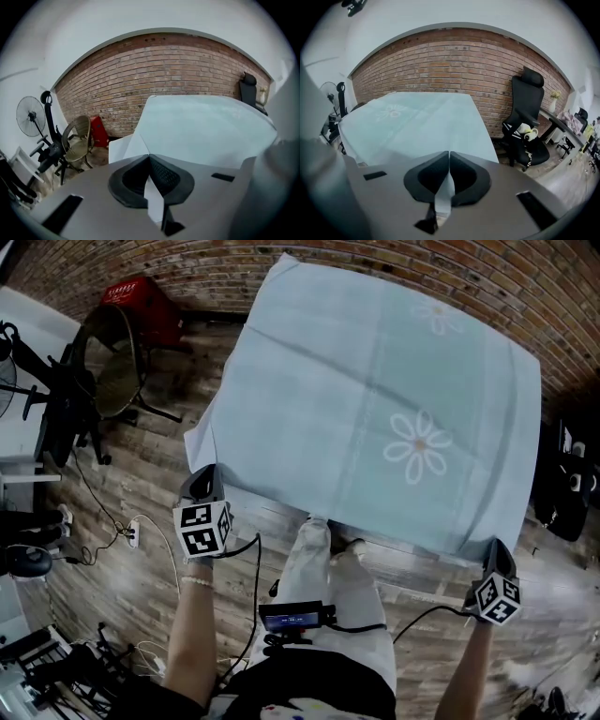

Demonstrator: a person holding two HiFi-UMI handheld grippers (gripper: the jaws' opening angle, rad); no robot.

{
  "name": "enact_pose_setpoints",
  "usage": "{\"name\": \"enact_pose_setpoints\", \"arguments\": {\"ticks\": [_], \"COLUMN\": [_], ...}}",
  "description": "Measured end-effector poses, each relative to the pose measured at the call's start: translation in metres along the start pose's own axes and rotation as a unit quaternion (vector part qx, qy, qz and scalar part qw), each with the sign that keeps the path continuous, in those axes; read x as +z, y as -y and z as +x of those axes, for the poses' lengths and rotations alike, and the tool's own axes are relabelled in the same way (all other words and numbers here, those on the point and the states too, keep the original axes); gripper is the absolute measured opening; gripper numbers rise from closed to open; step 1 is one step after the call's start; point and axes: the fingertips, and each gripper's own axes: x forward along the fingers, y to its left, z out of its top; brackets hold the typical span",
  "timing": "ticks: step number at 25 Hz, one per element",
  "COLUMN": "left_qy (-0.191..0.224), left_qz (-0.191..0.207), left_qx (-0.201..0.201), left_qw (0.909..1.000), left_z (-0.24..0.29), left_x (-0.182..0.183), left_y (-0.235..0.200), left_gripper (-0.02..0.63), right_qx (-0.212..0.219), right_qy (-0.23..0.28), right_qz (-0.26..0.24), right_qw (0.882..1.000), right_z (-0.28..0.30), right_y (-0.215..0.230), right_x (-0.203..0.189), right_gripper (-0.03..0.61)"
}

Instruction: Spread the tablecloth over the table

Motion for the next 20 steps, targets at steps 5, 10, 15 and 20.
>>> {"name": "enact_pose_setpoints", "arguments": {"ticks": [5,10,15,20], "left_qy": [-0.025,-0.045,-0.064,-0.077], "left_qz": [0.017,0.030,0.038,-0.031], "left_qx": [0.063,0.090,0.108,0.137], "left_qw": [0.9976,0.9944,0.9913,0.9871], "left_z": [-0.005,-0.005,-0.002,-0.001], "left_x": [-0.009,-0.020,-0.034,-0.049], "left_y": [-0.033,-0.068,-0.097,-0.119], "left_gripper": [0.014,0.014,0.015,0.015], "right_qx": [-0.046,-0.072,-0.076,-0.057], "right_qy": [-0.016,-0.017,-0.022,-0.013], "right_qz": [-0.025,-0.044,-0.058,-0.022], "right_qw": [0.999,0.996,0.995,0.998], "right_z": [-0.004,-0.006,-0.005,-0.005], "right_y": [0.015,0.027,0.020,0.027], "right_x": [-0.002,-0.002,-0.003,-0.002], "right_gripper": [0.031,0.031,0.031,0.032]}}
